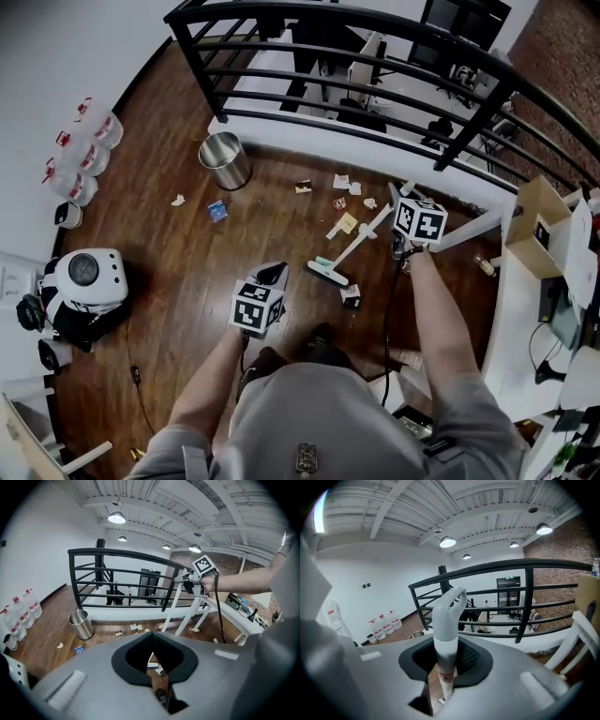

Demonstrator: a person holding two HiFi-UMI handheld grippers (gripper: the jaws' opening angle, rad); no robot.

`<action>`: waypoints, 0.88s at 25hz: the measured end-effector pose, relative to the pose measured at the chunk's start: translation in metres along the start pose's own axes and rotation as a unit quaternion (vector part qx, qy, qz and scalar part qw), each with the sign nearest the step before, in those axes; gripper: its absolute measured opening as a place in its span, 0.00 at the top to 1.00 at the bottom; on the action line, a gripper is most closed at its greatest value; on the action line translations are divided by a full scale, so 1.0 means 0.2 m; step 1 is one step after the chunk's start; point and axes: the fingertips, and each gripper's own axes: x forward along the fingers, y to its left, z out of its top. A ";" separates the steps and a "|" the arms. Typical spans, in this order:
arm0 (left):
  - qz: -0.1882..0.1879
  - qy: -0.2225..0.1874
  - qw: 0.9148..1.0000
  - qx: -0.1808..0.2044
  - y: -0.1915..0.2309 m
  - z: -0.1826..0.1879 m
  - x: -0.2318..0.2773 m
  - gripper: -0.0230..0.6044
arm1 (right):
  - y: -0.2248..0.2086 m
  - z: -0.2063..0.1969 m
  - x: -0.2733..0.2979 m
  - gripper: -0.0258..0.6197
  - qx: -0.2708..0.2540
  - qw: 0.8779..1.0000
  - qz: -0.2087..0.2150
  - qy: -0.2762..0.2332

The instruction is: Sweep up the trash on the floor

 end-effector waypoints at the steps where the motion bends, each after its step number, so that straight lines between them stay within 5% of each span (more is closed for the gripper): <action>1: -0.002 -0.001 1.000 0.003 0.00 0.02 0.02 0.95 | -0.02 0.02 0.00 0.86 0.001 1.000 -0.004 -0.002; 8: -0.023 -0.011 1.000 0.018 0.10 0.12 0.06 0.95 | 0.11 0.07 -0.03 0.86 -0.011 1.000 -0.004 -0.011; 22: -0.073 -0.015 0.997 0.027 0.89 0.07 -0.21 0.95 | 1.04 0.21 0.06 0.86 -0.039 0.999 -0.021 -0.017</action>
